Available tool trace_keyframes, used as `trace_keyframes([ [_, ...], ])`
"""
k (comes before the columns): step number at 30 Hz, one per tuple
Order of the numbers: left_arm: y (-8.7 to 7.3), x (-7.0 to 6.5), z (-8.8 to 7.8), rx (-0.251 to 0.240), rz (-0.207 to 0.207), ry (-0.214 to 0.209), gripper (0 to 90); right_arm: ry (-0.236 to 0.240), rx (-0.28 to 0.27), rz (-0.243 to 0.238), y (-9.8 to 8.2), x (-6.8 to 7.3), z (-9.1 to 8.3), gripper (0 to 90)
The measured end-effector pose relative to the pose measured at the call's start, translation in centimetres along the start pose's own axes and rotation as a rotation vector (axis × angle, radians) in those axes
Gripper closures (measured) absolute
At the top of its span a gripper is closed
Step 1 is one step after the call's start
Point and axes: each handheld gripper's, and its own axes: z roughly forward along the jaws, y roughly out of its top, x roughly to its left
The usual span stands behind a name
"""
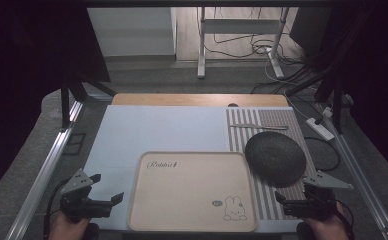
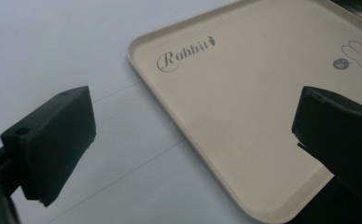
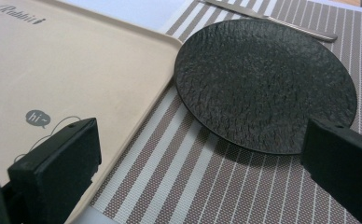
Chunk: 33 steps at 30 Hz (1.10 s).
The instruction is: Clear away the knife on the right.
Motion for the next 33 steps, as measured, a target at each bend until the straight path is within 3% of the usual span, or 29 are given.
trace_keyframes([
  [13, -0.18, 0.28, -0.16, -0.006, -0.024, -0.023, 0.9, 0.022, 0.000, -0.002, 0.10, -0.05, 0.15, 0.0],
  [33, -0.18, 0.45, -0.10, 0.003, -0.042, -0.021, 0.8, 0.031, 0.023, -0.015, 0.24, 0.05, 0.38, 0.0],
])
